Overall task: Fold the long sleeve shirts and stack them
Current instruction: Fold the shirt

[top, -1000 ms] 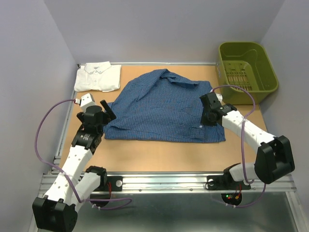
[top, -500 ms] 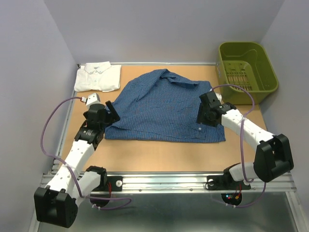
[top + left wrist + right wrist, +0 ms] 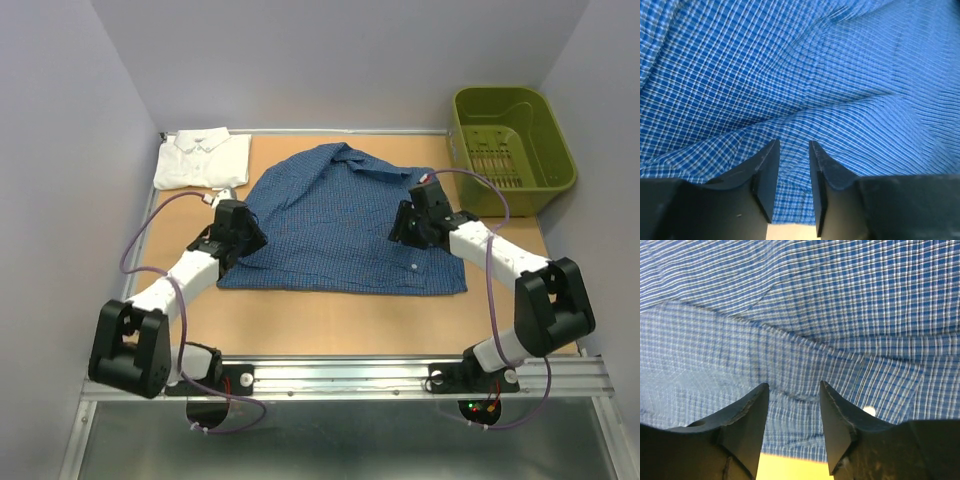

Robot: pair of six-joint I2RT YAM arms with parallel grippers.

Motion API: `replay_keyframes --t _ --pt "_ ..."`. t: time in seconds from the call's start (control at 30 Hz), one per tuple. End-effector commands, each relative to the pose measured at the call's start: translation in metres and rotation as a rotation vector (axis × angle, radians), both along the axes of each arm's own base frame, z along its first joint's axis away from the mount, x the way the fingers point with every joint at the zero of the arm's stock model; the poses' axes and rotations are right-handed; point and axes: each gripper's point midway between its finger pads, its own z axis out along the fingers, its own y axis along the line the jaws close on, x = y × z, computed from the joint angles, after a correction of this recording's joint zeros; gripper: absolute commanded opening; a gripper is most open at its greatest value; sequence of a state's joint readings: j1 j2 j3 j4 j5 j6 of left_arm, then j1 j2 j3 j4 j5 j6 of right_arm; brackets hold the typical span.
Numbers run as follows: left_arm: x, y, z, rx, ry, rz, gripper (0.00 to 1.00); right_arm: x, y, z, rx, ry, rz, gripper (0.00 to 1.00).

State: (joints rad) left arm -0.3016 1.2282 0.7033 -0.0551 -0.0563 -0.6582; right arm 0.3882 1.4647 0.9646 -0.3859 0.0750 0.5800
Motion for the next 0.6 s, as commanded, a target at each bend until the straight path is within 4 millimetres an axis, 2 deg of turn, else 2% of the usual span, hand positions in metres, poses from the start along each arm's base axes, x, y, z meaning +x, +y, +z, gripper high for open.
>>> replay_keyframes --t 0.0,0.03,0.1,0.2,0.27,0.37,0.43,0.5,0.57 --pt "0.017 -0.005 -0.010 -0.043 0.022 0.060 0.36 0.012 -0.006 -0.018 0.027 -0.006 -0.033 0.50" --pt "0.021 -0.006 -0.012 -0.045 0.017 0.060 0.35 0.010 -0.010 -0.025 0.025 0.013 -0.040 0.49" --pt "0.020 -0.001 -0.031 -0.018 0.059 0.091 0.30 0.007 -0.022 -0.039 0.031 0.051 -0.071 0.49" --pt "0.017 0.009 -0.054 0.011 0.118 0.132 0.28 0.001 -0.040 -0.056 0.040 0.100 -0.121 0.48" --pt "0.013 0.021 -0.072 0.024 0.166 0.182 0.27 -0.003 -0.050 -0.066 0.034 0.128 -0.148 0.48" --pt "0.010 0.041 -0.086 0.014 0.218 0.246 0.26 -0.009 -0.066 -0.077 0.030 0.160 -0.197 0.48" --pt "0.010 0.047 -0.086 0.004 0.226 0.260 0.26 -0.012 -0.072 -0.080 0.025 0.169 -0.212 0.48" --pt "0.007 0.055 -0.078 0.023 0.231 0.280 0.26 -0.011 -0.078 -0.076 0.009 0.152 -0.228 0.48" --pt "0.011 0.060 -0.061 0.037 0.186 0.296 0.29 -0.009 -0.079 -0.064 -0.001 0.122 -0.211 0.48"
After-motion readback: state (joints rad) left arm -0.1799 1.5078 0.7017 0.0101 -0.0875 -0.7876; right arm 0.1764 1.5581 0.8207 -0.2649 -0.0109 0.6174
